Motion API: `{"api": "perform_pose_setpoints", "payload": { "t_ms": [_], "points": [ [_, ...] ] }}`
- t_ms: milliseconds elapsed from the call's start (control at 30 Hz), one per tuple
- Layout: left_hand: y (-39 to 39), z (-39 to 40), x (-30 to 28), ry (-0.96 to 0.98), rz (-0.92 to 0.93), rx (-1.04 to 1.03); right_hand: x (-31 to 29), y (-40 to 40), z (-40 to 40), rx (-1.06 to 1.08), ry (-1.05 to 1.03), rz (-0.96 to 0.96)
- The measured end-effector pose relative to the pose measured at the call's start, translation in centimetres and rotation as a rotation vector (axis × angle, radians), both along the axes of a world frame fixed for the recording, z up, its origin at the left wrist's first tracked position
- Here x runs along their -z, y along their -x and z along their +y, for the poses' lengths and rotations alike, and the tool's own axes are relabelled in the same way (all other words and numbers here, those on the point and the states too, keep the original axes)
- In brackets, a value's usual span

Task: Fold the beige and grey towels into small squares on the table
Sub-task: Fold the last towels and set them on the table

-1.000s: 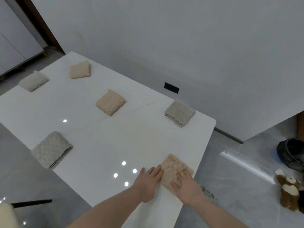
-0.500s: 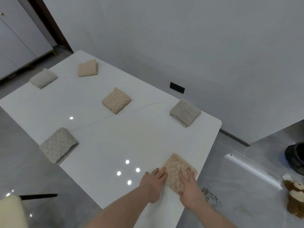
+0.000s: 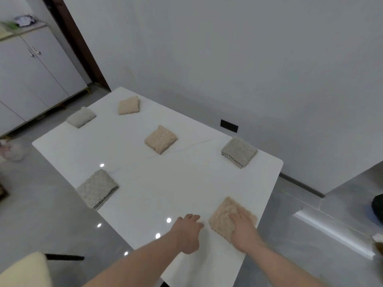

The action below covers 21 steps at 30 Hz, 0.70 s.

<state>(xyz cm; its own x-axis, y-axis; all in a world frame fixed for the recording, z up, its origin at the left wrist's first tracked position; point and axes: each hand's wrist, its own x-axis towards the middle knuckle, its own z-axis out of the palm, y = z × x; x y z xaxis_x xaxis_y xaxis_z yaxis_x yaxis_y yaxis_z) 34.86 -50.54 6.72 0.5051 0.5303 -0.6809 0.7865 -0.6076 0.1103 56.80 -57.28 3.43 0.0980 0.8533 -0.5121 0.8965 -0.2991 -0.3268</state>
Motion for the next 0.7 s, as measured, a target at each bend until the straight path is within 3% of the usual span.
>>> {"api": "perform_pose_setpoints", "payload": {
  "t_ms": [167, 467, 700],
  "points": [
    [4.1, -0.2, -1.4, 0.008, -0.053, -0.089, -0.1, 1.5, -1.9, -0.037, 0.189, 0.026],
    [11.9, 1.9, -3.3, 0.036, -0.290, -0.338, -2.9, 9.6, 0.3, 0.096, 0.008, 0.135],
    [26.7, 4.7, -3.5, -0.020, -0.313, -0.385, -3.5, 23.7, 4.0, 0.056, 0.048, 0.128]
  ]
}}
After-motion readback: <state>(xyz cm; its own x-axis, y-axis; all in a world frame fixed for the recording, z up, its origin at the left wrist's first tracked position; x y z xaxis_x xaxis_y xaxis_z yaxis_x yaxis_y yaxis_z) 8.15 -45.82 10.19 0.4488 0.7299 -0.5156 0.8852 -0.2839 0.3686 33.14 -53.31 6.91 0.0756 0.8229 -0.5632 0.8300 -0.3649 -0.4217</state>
